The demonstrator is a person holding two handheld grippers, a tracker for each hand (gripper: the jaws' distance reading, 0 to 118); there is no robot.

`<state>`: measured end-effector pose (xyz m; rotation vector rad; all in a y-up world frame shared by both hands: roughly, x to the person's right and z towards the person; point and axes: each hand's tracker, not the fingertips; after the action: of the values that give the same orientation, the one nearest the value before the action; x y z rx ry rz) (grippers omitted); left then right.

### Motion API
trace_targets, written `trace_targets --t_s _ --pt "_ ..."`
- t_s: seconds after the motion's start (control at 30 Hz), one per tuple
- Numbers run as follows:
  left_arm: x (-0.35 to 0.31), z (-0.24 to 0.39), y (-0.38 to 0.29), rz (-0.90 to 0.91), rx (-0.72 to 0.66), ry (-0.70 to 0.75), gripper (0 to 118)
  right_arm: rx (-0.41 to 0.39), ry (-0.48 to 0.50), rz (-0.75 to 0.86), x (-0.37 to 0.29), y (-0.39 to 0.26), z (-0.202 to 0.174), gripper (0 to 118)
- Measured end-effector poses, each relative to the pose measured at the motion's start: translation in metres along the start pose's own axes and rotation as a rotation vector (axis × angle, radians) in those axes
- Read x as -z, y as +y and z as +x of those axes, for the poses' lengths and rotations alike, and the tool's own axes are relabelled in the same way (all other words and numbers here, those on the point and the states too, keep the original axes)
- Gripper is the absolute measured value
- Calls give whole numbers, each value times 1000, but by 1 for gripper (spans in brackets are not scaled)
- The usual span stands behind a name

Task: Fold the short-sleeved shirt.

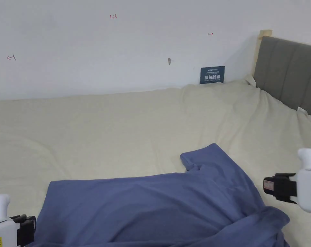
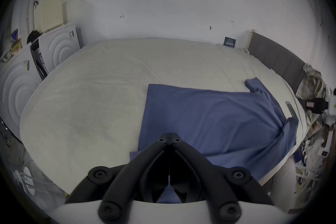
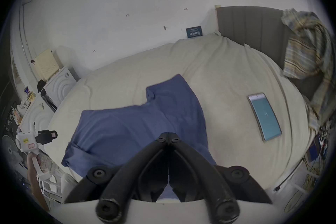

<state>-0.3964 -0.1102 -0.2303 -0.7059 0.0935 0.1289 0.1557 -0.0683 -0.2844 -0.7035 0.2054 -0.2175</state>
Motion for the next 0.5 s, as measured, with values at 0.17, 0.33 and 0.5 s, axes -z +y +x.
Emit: trace_targets --t_s 0.17,0.33,0.5 --pt "18 3 23 11 -53 -13 0 -25 -14 -53 56 47 -4 0" --pt "39 6 38 -11 -27 -4 0 -64 -40 -232 133 83 10 81" --pt "56 5 38 -43 8 -6 0 -44 -184 -407 214 92 43 97"
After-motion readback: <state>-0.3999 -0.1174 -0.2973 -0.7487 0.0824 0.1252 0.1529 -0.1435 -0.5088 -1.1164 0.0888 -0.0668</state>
